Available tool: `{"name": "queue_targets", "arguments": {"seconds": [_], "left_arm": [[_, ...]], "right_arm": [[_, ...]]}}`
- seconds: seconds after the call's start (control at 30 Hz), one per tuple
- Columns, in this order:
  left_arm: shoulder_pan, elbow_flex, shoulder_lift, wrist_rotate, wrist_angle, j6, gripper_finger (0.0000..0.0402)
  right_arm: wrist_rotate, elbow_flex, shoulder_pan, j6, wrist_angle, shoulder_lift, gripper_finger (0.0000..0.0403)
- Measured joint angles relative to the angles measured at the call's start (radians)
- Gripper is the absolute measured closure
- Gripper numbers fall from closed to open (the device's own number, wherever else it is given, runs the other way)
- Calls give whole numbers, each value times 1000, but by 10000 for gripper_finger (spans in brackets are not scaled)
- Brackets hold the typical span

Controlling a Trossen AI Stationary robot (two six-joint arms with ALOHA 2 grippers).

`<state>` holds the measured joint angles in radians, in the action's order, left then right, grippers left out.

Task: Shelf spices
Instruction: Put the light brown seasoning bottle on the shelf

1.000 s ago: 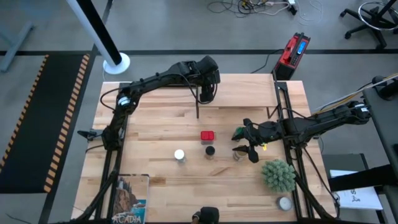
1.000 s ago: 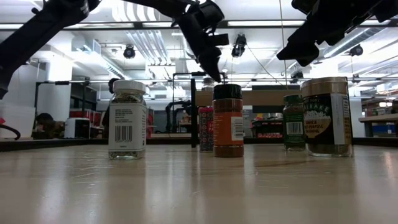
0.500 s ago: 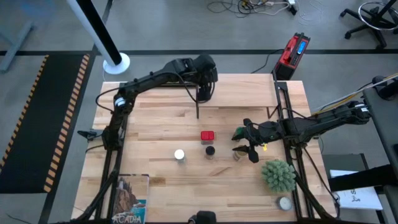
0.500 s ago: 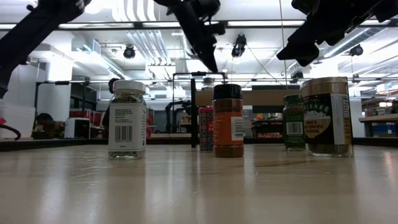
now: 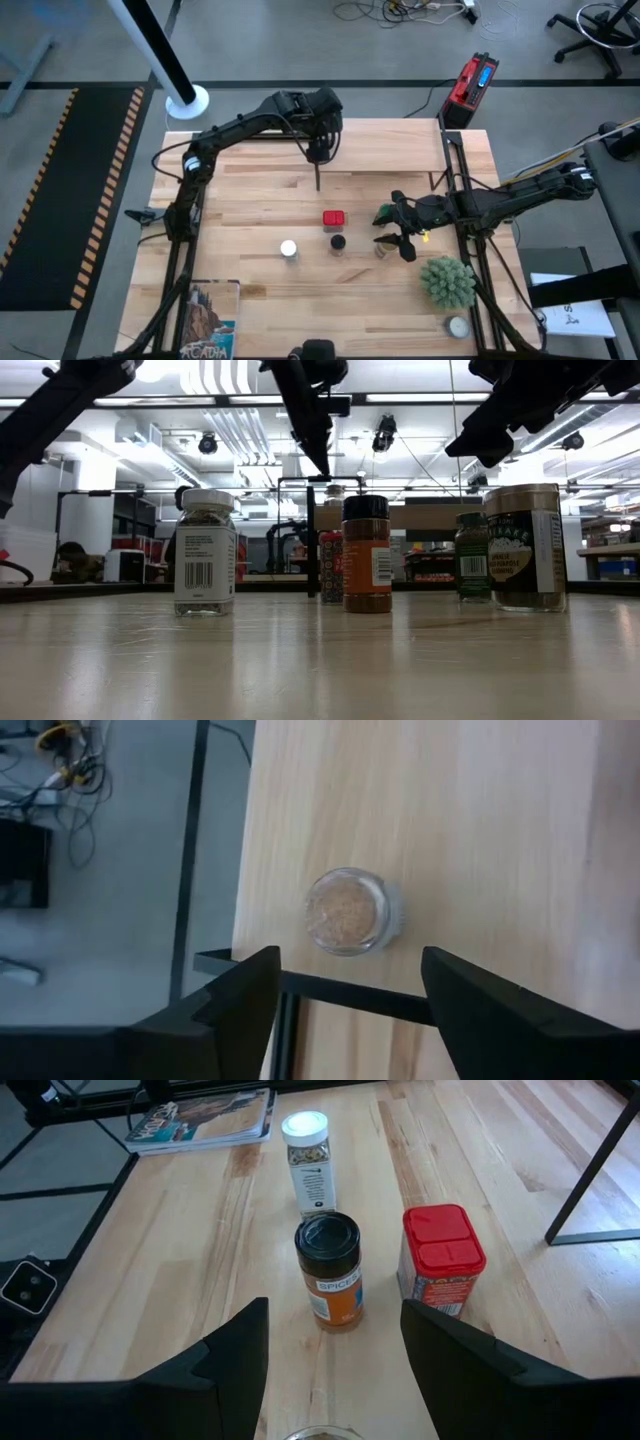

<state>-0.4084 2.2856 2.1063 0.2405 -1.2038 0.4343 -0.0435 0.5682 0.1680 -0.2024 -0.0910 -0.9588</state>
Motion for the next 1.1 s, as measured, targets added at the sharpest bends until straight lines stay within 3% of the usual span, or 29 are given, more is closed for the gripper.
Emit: {"name": "queue_targets", "arguments": {"seconds": [0.53,1.1], "left_arm": [[0,-176,2,69,150,29,180],[6,-176,2,64,175,25,206]], "right_arm": [[1,0,0,0,0,0,199],[1,0,0,3,0,0,199]]}}
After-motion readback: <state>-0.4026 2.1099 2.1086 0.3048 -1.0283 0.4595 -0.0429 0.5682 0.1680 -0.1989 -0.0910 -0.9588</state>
